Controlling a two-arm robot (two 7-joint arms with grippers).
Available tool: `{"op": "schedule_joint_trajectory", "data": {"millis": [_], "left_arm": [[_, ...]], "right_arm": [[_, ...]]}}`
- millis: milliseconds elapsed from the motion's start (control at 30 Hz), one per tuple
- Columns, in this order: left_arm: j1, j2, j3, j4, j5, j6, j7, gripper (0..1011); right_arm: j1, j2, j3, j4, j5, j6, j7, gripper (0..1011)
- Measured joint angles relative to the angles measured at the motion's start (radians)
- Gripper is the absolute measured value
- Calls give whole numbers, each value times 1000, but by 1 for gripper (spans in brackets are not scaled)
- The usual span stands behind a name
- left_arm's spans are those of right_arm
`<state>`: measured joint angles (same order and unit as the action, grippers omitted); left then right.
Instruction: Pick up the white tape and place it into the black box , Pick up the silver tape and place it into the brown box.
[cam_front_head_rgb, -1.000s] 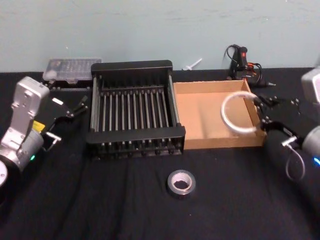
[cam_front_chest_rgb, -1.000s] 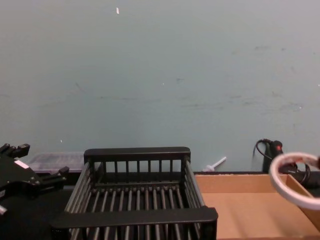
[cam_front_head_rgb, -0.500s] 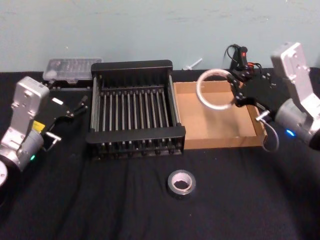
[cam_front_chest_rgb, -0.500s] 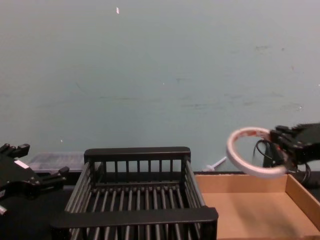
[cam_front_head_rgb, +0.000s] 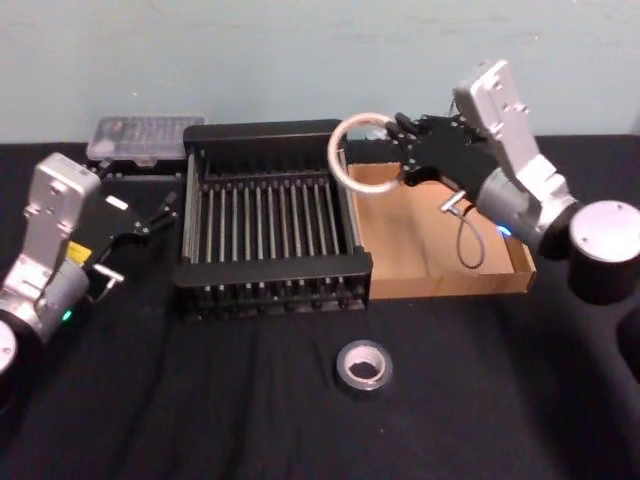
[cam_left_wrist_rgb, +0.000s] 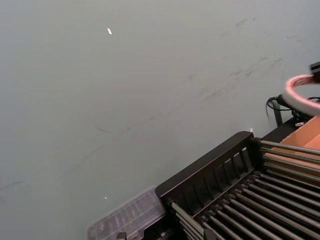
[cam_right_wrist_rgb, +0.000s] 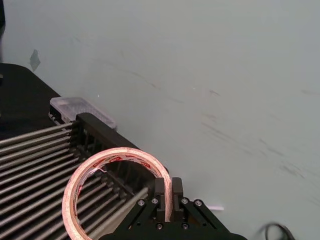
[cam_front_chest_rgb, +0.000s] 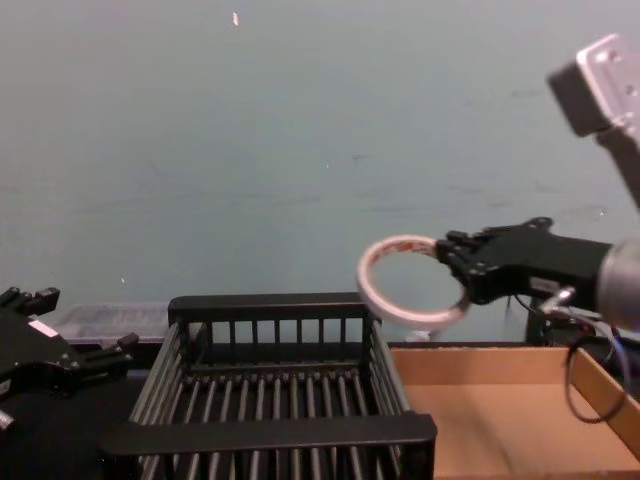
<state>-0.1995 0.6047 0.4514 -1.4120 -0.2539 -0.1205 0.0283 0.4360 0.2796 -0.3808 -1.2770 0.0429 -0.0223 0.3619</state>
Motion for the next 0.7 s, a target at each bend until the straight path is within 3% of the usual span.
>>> {"op": "schedule_joint_trajectory", "data": {"millis": [433, 700], "left_arm": [[0, 0, 0, 0, 0, 0, 0, 1001], [0, 0, 0, 0, 0, 0, 0, 1001]], "right_arm": [[119, -123, -64, 230, -51, -104, -13, 90], [155, -170, -79, 344, -68, -146, -16, 90]]}}
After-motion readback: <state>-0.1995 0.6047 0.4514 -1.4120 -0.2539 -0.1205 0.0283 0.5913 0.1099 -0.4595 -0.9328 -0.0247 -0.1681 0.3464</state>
